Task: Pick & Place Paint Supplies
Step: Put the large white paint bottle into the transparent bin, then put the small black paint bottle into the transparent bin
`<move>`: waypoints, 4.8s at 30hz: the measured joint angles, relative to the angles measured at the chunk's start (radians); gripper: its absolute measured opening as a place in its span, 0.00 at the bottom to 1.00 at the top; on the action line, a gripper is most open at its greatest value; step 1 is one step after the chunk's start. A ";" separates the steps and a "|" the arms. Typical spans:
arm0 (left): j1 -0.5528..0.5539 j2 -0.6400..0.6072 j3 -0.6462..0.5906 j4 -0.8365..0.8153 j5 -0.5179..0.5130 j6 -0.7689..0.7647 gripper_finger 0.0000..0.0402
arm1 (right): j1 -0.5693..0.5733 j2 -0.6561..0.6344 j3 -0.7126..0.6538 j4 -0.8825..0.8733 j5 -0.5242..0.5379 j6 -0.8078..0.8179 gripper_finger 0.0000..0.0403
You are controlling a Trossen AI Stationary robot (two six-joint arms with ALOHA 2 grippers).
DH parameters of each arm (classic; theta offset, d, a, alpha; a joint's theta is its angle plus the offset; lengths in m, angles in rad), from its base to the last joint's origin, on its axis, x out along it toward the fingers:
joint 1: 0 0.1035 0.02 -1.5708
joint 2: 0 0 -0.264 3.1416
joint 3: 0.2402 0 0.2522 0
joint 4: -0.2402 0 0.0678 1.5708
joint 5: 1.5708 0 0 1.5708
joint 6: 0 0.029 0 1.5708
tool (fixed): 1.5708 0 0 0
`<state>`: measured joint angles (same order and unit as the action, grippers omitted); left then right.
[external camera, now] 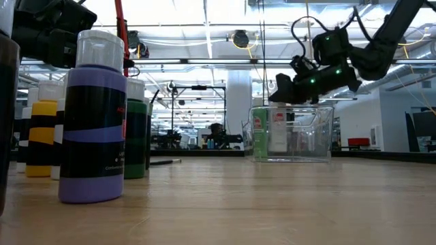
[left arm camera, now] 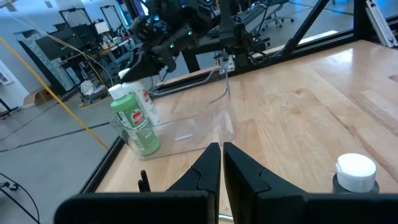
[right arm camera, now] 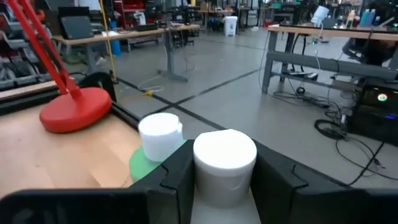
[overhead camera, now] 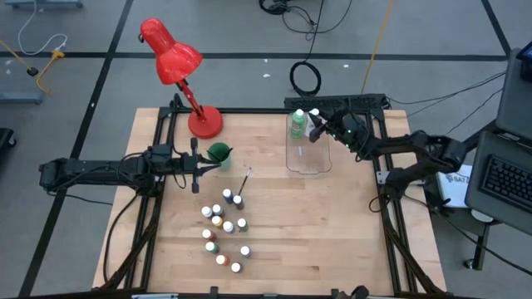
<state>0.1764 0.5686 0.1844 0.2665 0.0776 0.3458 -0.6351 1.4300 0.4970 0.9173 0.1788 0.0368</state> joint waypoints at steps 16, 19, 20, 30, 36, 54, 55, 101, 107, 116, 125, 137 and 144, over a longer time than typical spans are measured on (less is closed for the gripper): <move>0.000 0.001 0.000 0.000 0.000 -0.005 0.06 | 0.002 -0.053 0.008 -0.014 -0.128 -0.051 0.49; 0.000 0.001 0.000 0.000 0.000 -0.008 0.06 | 0.002 -0.120 0.008 -0.038 -0.127 -0.044 0.53; 0.000 0.001 0.000 0.000 0.000 -0.008 0.06 | 0.002 -0.154 0.007 -0.059 -0.128 -0.025 0.53; 0.000 0.001 0.000 -0.027 -0.001 0.005 0.06 | 0.143 -0.685 0.007 -0.643 -0.502 -0.082 0.37; 0.017 -0.001 0.000 0.070 -0.002 -0.157 0.01 | 0.201 -0.883 -0.119 -0.688 -0.519 -0.052 0.06; 0.155 -0.006 0.000 0.098 0.110 -0.139 0.00 | 0.366 -0.925 -0.453 -0.247 -0.522 -0.061 0.00; 0.155 -0.006 0.000 0.095 0.105 -0.138 0.00 | 0.381 -0.924 -0.454 -0.247 -0.523 -0.073 0.00; 0.116 -0.405 0.000 -0.271 0.026 -0.165 0.04 | 0.335 -1.127 -0.441 -0.590 -0.731 -0.098 0.01; 0.116 -0.405 0.000 -0.271 0.026 -0.166 0.04 | 0.335 -1.127 -0.441 -0.584 -0.730 -0.085 0.03; 0.117 -0.405 0.000 -0.271 0.026 -0.168 0.01 | 0.335 -1.127 -0.441 -0.538 -0.731 -0.104 0.04; 0.117 -0.405 0.000 -0.271 0.026 -0.168 0.05 | 0.335 -1.127 -0.441 -0.548 -0.731 -0.108 0.04; 0.117 -0.405 0.000 -0.271 0.026 -0.168 0.02 | 0.336 -1.127 -0.441 -0.549 -0.731 -0.101 0.04; 0.117 -0.405 0.000 -0.266 0.026 -0.170 0.06 | 0.336 -1.127 -0.441 -0.549 -0.731 -0.101 0.04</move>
<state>0.2932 0.1638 0.1841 0.0000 0.1039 0.1757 -0.2993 0.3031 0.0563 0.3686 -0.5518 -0.0643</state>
